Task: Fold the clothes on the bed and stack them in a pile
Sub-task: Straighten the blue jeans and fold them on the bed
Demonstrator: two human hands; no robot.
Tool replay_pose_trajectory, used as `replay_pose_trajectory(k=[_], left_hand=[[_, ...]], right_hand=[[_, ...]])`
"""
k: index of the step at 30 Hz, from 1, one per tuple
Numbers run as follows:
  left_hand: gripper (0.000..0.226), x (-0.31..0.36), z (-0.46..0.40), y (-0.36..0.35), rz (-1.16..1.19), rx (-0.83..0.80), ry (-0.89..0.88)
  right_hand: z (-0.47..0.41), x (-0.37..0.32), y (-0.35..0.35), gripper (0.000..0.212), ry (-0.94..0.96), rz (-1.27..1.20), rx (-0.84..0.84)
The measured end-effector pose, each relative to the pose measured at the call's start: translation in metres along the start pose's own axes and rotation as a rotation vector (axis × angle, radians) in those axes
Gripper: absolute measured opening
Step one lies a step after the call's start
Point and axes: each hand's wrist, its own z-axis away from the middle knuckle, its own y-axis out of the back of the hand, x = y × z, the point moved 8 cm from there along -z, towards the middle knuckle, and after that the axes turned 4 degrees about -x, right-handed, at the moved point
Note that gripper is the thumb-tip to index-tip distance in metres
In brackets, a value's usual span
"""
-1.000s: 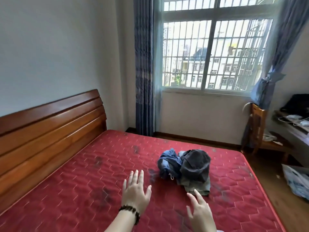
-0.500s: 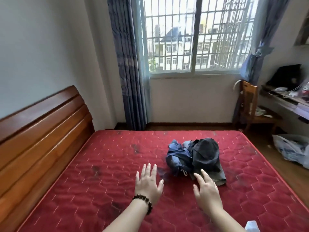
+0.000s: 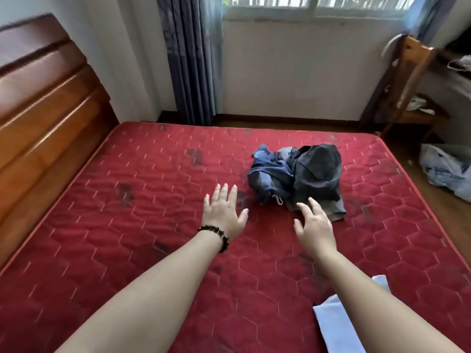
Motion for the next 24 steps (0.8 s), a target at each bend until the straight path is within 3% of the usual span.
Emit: replay_pose_trajectory(k=[5, 10, 21, 24], left_hand=[[0.078, 0.0, -0.068, -0.098, -0.024, -0.086, 0.049], [0.085, 0.021, -0.148, -0.174, -0.027, -0.064, 0.028], [0.101, 0.045, -0.303, -0.278, -0.144, 0.008, -0.147], [0.098, 0.042, -0.324, -0.305, -0.104, -0.028, -0.203]], right_hand=[[-0.067, 0.049, -0.076, 0.05, -0.014, 0.009, -0.083], [-0.148, 0.08, -0.136, 0.054, 0.018, 0.041, -0.124], [-0.305, 0.091, -0.234, 0.08, 0.14, -0.005, -0.065], [-0.324, 0.1, -0.251, 0.075, 0.154, 0.025, -0.077]])
